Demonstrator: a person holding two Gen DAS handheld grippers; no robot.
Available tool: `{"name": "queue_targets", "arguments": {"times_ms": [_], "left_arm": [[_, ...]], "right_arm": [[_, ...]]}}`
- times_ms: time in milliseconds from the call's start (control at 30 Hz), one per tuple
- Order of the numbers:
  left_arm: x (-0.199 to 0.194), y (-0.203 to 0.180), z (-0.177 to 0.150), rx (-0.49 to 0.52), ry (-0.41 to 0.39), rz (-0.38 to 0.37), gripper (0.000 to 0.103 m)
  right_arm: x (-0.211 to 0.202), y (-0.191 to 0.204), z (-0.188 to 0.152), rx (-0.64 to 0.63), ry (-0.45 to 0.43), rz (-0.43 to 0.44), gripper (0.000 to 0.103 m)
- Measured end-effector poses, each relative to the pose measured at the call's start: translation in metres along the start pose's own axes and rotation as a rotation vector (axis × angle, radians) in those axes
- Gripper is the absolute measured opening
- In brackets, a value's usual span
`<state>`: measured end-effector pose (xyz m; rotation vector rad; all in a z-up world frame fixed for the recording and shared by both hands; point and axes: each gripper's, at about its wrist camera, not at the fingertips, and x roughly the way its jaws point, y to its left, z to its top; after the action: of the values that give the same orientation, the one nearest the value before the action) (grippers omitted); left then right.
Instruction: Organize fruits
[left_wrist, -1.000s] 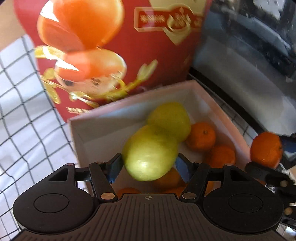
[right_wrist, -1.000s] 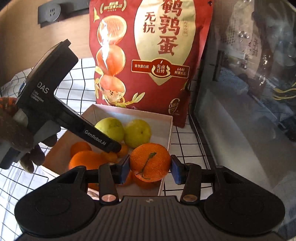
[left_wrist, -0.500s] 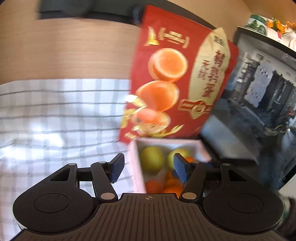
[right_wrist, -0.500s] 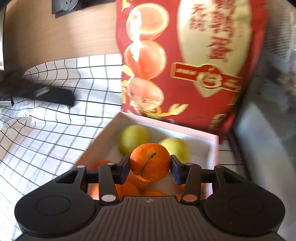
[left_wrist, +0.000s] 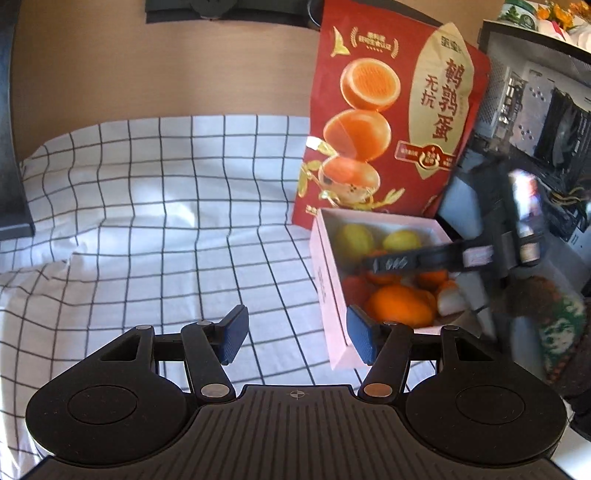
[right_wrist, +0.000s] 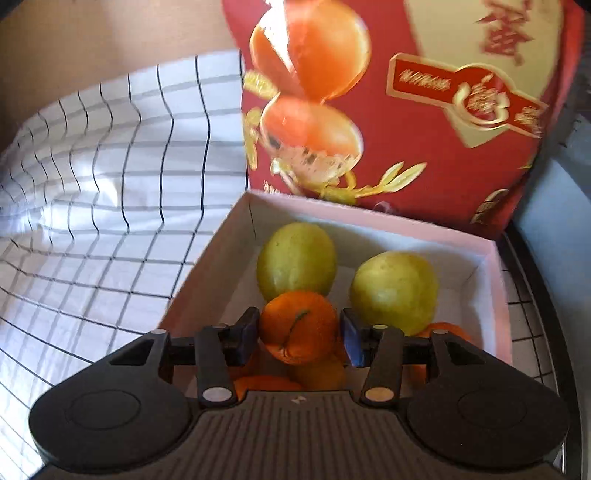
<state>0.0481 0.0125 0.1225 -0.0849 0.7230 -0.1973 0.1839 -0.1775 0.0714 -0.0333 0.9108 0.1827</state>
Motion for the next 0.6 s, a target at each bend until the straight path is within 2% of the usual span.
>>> {"name": "queue_targets", "arguments": {"times_ms": [167, 267, 433, 600], "left_arm": [[0.011, -0.007, -0.031, 0.027, 0.014, -0.014, 0.064], [0.022, -0.009, -0.060, 0.016, 0.035, -0.018, 0.064], [0.034, -0.020, -0.092, 0.021, 0.019, 0.029, 0.064], [0.046, -0.031, -0.105, 0.016, 0.022, 0.077, 0.064]], "right_arm": [[-0.057, 0.003, -0.016, -0.016, -0.167, -0.003, 0.075], [-0.088, 0.012, -0.039, -0.051, -0.227, -0.018, 0.079], [-0.118, 0.025, -0.097, -0.116, -0.247, -0.057, 0.081], [-0.101, 0.022, -0.133, -0.071, -0.150, -0.088, 0.082]]}}
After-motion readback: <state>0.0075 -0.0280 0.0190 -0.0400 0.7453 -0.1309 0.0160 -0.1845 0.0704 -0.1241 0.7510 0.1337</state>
